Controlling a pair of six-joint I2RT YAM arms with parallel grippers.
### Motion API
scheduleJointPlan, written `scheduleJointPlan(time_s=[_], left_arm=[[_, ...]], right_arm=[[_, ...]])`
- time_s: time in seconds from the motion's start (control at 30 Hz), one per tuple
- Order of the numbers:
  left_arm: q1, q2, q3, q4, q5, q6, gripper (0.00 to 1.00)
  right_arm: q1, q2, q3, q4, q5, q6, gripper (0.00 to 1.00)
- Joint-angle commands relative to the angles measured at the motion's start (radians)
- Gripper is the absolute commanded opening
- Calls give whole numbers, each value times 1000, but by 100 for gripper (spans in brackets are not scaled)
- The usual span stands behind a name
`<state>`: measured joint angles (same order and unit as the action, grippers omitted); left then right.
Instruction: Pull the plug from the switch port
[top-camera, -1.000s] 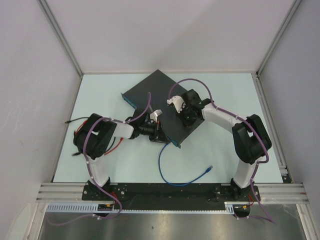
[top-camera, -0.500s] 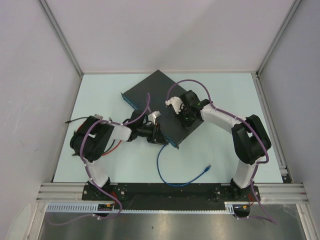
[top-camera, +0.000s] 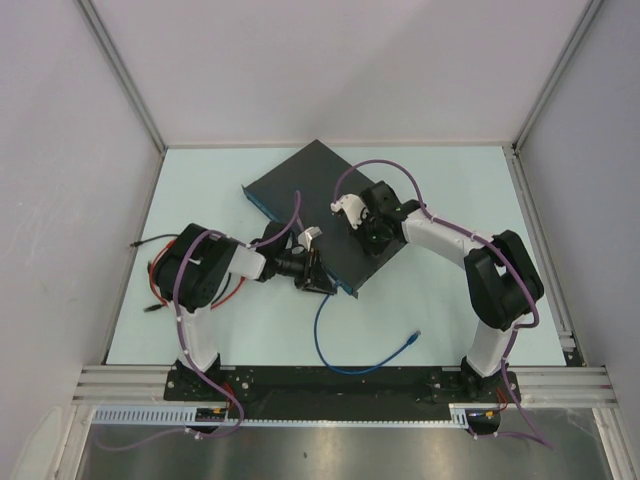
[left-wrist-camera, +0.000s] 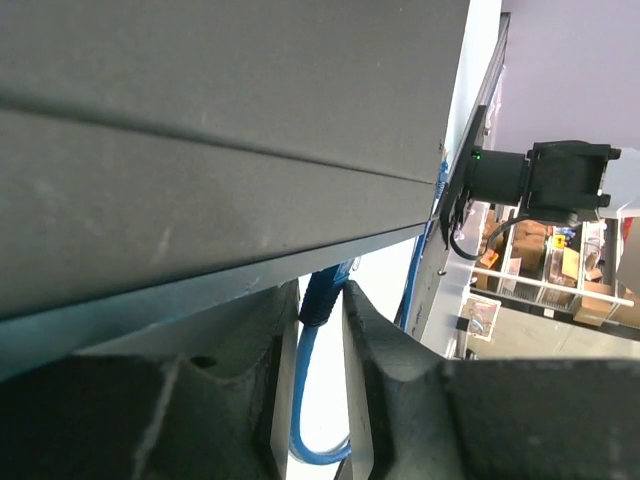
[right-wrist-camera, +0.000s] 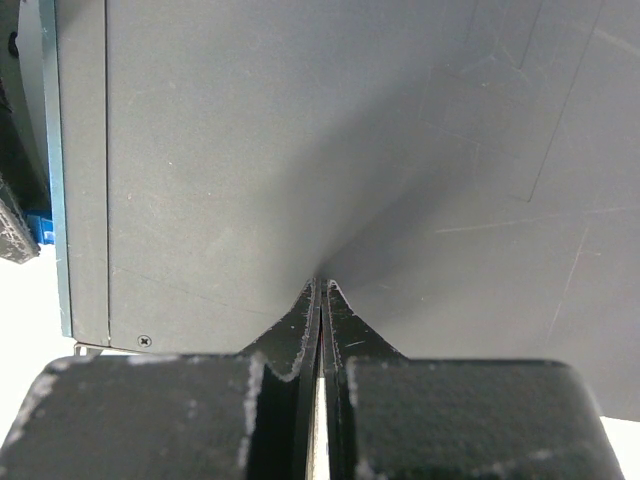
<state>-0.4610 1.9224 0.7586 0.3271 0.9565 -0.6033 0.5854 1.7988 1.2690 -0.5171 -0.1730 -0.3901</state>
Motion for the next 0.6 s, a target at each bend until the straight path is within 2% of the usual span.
scheduleJointPlan(time_s=[0.0,0.07,0.13,0.23,0.27,0.4,0.57], left_arm=[[2,1,13,53,2,0,29],[2,-17,2,81,14,-10,34],[2,-25,-4,84,16,-9,33],[4,-39,8,44,31,11,19],[4,-45,13,-23,22,46,13],[5,-112,-31,-172,-42,160,7],[36,-226,-96,-249,-133,238,1]], right_arm=[[10,13,-39,-52,1,-9,0],[11,17,-39,-46,0,-9,0],[17,20,-39,-43,3,-10,0],[31,25,-37,-40,9,-16,0],[31,25,-37,-41,10,-18,0],[39,20,-37,-40,12,-20,0],[37,10,-39,-31,21,-32,0]])
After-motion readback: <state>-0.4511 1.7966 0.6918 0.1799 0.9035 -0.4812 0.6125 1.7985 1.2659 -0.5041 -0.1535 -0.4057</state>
